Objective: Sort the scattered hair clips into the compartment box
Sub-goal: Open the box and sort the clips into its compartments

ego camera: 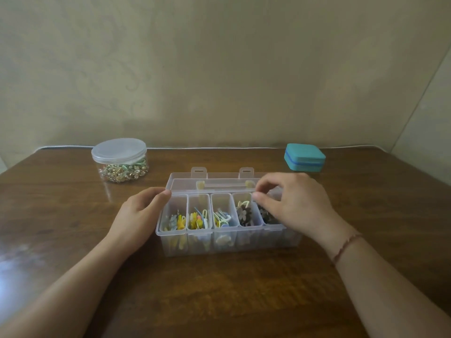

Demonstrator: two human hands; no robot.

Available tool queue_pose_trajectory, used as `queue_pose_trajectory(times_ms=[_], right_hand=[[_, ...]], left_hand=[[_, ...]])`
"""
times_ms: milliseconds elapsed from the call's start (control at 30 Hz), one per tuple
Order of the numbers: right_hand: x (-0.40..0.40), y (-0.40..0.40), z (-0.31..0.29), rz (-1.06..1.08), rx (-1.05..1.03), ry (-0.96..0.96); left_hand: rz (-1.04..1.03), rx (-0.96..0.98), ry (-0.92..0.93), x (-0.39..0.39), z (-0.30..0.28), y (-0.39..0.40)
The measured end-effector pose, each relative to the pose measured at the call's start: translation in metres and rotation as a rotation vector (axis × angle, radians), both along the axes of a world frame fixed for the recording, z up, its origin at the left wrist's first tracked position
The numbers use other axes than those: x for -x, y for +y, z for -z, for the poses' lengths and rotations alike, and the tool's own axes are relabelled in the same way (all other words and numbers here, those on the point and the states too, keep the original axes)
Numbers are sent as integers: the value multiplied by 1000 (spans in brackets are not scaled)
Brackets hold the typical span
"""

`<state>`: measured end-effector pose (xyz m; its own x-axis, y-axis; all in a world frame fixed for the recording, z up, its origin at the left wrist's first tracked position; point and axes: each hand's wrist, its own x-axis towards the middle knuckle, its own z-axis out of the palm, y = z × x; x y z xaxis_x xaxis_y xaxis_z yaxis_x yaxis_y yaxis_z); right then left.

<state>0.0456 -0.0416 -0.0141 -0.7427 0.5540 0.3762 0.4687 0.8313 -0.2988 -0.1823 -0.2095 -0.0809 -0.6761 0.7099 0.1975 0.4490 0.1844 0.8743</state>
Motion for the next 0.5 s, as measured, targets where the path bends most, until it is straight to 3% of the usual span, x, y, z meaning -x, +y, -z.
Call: queue_pose_trajectory(times_ms=[167, 367, 500], right_hand=[[-17, 23, 3, 53, 112, 473], [-20, 37, 22, 150, 272, 480], [-10, 36, 27, 113, 757, 470]], left_hand=[[40, -49, -26, -3, -2, -2], [143, -170, -159, -2, -3, -3], [192, -278, -278, -1, -2, -1]])
